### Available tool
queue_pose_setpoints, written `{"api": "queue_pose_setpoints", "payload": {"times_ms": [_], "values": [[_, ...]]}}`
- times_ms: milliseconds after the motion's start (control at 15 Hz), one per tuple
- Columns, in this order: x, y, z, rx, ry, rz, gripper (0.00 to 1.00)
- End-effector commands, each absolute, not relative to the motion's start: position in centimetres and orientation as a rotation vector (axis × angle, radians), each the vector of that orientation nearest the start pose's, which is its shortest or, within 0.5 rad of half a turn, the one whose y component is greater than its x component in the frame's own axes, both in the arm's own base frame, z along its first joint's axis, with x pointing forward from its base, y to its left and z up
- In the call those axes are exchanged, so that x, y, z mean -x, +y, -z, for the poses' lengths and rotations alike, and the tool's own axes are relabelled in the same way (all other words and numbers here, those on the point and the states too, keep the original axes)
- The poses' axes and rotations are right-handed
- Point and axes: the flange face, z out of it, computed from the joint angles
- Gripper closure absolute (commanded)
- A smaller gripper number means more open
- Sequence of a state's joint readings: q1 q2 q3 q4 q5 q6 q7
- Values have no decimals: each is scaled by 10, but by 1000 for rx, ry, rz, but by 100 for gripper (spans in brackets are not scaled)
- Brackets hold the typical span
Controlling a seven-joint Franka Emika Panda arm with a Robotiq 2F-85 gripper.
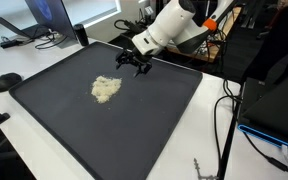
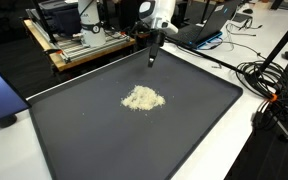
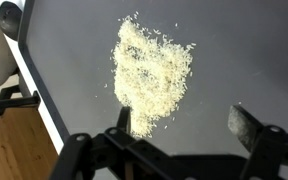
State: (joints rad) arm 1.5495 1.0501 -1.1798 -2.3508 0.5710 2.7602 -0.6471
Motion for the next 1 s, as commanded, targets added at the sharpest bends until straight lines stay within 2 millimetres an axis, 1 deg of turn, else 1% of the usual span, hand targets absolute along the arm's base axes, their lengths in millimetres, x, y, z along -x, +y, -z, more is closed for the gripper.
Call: {"api": "queue_pose_setpoints", "payload": {"times_ms": [0,133,400,600,800,933], "values": [[-524,116,-189,-2194,748,-27,0],[-539,117,-191,-2176,694,24,0],[-574,118,-204,-2156,594,69,0],[-596,119,-209,-2205,579,130,0],[-613,117,-204,-2256,556,203,0],[-619,120,-194,-2273,579,238,0]]}}
